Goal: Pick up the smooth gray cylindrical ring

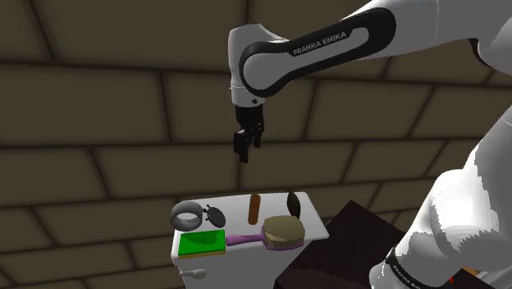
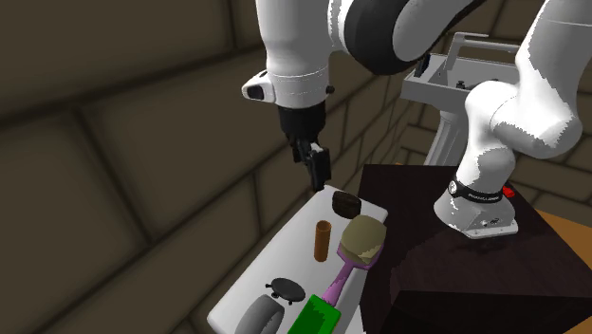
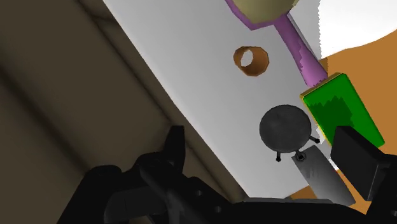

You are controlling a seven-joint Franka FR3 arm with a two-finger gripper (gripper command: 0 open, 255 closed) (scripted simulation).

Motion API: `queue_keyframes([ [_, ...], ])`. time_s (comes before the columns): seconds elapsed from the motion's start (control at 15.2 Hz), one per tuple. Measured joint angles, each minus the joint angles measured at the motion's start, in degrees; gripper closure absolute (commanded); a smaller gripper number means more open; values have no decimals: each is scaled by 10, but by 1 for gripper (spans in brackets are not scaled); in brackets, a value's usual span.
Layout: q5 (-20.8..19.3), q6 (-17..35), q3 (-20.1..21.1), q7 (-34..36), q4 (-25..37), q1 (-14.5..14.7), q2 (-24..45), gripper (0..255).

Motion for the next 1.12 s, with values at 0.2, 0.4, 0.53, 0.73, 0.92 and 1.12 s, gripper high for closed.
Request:
queue_keyframes([
  [0.2, -15, 21, 11, -7, 38, 11, 65, 0],
  [0.4, -29, 38, 24, -11, 72, 27, 122, 0],
  [0.53, -42, 41, 28, -18, 107, 36, 164, 0],
  [0.73, -60, 44, 36, -26, 157, 52, 223, 0],
  [0.92, -79, 44, 41, -34, 213, 73, 286, 0],
  [1.12, -97, 35, 45, -43, 281, 97, 351, 0],
])
